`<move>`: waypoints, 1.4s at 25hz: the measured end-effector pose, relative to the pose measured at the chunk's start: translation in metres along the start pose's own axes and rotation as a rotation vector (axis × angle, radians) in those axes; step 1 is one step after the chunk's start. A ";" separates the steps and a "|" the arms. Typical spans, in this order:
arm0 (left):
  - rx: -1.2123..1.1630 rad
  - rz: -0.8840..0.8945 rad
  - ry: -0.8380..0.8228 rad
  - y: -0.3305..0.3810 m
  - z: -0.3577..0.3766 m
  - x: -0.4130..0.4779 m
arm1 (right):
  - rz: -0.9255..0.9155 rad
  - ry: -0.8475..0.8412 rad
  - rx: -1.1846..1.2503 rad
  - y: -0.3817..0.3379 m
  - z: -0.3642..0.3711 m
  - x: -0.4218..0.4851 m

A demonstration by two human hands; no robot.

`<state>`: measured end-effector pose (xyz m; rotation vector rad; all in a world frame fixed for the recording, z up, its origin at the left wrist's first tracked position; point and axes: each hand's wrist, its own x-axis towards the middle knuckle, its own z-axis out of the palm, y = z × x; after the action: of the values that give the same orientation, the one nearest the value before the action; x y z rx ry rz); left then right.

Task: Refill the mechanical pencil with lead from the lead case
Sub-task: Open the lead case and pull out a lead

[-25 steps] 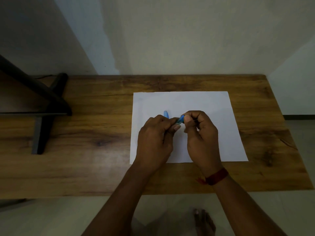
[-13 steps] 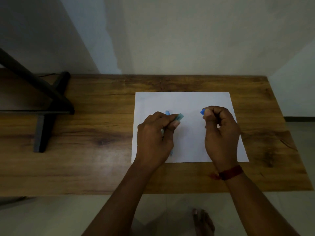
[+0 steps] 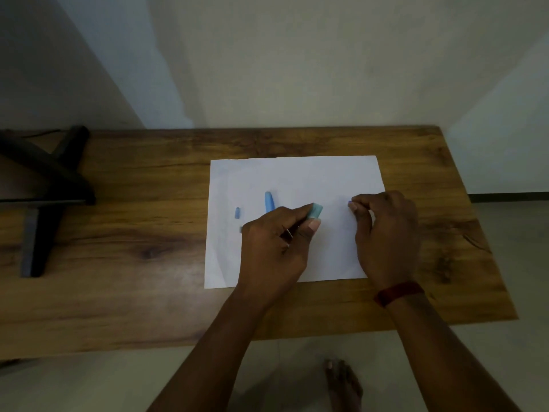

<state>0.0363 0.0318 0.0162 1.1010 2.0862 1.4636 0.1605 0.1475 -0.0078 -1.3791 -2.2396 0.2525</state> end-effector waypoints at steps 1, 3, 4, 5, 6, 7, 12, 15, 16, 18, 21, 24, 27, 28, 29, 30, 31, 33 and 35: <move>-0.001 -0.011 -0.007 0.001 0.002 -0.001 | -0.002 -0.007 -0.013 0.001 0.000 0.000; -0.001 -0.038 -0.012 0.002 0.003 -0.003 | -0.007 -0.039 -0.037 0.003 0.001 0.000; -0.005 -0.050 -0.009 0.002 0.003 -0.004 | -0.010 -0.056 -0.044 0.004 0.002 -0.001; -0.011 -0.059 -0.005 0.002 0.004 -0.004 | -0.014 -0.069 -0.046 0.005 0.003 -0.001; -0.014 -0.065 -0.003 0.002 0.004 -0.004 | -0.016 -0.079 -0.043 0.007 0.003 -0.001; -0.014 -0.068 -0.001 0.001 0.005 -0.004 | -0.012 -0.088 -0.034 0.007 0.003 -0.002; -0.012 -0.092 -0.015 0.000 0.004 -0.002 | 0.025 -0.003 0.158 0.000 -0.006 0.001; -0.006 -0.066 -0.042 0.002 0.004 -0.002 | 0.095 -0.038 0.516 -0.013 -0.015 0.004; 0.010 -0.055 -0.057 0.003 0.003 -0.001 | 0.144 -0.099 0.668 -0.019 -0.018 0.005; 0.056 -0.037 -0.091 0.003 0.001 -0.001 | 0.200 -0.237 0.913 -0.030 -0.024 0.006; 0.131 -0.046 -0.114 0.003 -0.003 0.000 | 0.177 -0.338 0.983 -0.041 -0.028 0.003; 0.152 -0.056 -0.099 0.001 -0.008 0.000 | 0.206 -0.365 0.914 -0.044 -0.025 0.000; 0.078 -0.103 -0.002 -0.001 -0.016 0.003 | 0.403 -0.391 1.039 -0.042 -0.024 0.002; 0.019 -0.148 0.040 -0.002 -0.018 0.005 | 0.502 -0.400 1.119 -0.042 -0.024 0.002; -0.057 -0.203 0.080 -0.003 -0.020 0.007 | 0.598 -0.408 1.189 -0.043 -0.024 0.003; -0.149 -0.255 0.116 -0.004 -0.022 0.010 | 0.676 -0.416 1.243 -0.044 -0.023 0.003; -0.247 -0.292 0.149 -0.005 -0.024 0.012 | 0.737 -0.426 1.290 -0.045 -0.021 0.003; -0.424 -0.323 0.205 -0.006 -0.027 0.015 | 0.821 -0.452 1.393 -0.047 -0.019 0.004; -0.554 -0.319 0.231 -0.005 -0.028 0.016 | 0.877 -0.478 1.478 -0.048 -0.017 0.003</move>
<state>0.0051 0.0255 0.0251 0.3870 1.7137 1.8960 0.1307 0.1263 0.0274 -1.2182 -0.8443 2.1184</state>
